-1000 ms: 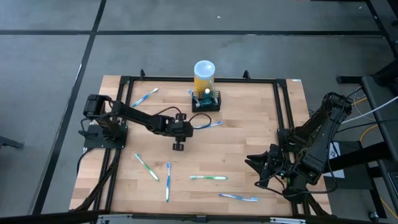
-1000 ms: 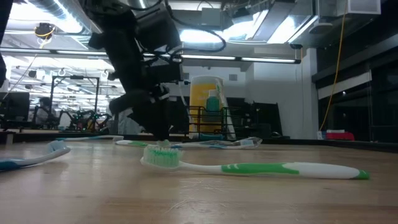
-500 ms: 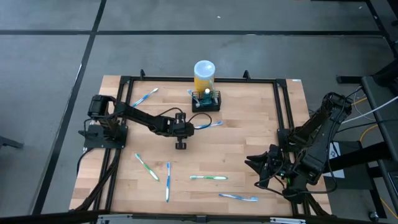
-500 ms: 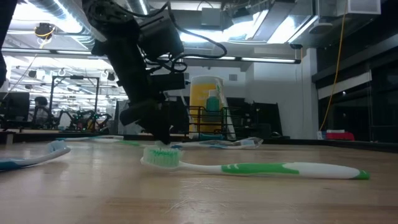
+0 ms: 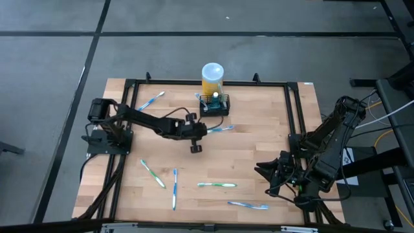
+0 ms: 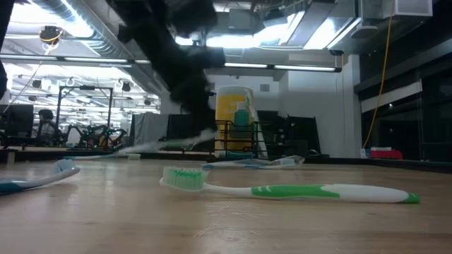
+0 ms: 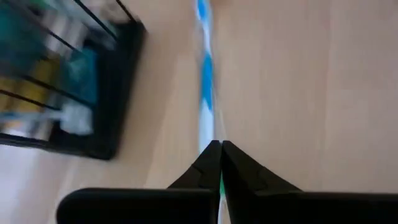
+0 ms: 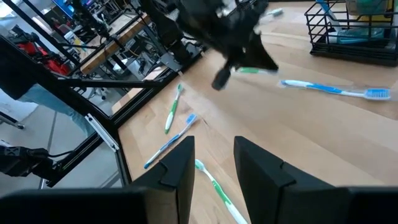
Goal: Pick & Place toothbrushing station
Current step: Put the green toothbrush in the wire organizer
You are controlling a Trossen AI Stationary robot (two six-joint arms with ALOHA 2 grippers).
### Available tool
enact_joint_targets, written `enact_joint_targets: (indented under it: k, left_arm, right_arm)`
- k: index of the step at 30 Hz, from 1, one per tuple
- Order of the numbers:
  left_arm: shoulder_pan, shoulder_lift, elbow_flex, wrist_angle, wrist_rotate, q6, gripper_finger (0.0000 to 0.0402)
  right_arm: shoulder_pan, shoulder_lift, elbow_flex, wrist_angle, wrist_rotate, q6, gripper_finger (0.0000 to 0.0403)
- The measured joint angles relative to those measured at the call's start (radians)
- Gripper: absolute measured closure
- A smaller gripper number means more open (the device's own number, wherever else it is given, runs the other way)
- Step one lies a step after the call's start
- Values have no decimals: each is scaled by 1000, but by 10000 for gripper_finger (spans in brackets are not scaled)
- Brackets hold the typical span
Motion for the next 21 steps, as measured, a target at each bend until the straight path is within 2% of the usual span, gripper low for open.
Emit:
enact_joint_targets:
  k: [7, 11, 16, 21]
  left_arm:
    - [0, -144, 17, 250, -119, -99, 399]
    - [16, -181, 17, 465, -174, -71, 399]
    - [62, -148, 17, 715, -198, -4, 399]
    - [123, -42, 16, 1045, -204, 22, 399]
  right_arm:
    - [0, 0, 0, 5, 15, -5, 289]
    - [0, 0, 0, 6, 26, -29, 289]
    - [0, 0, 0, 6, 32, -39, 289]
    - [0, 0, 0, 5, 32, -46, 289]
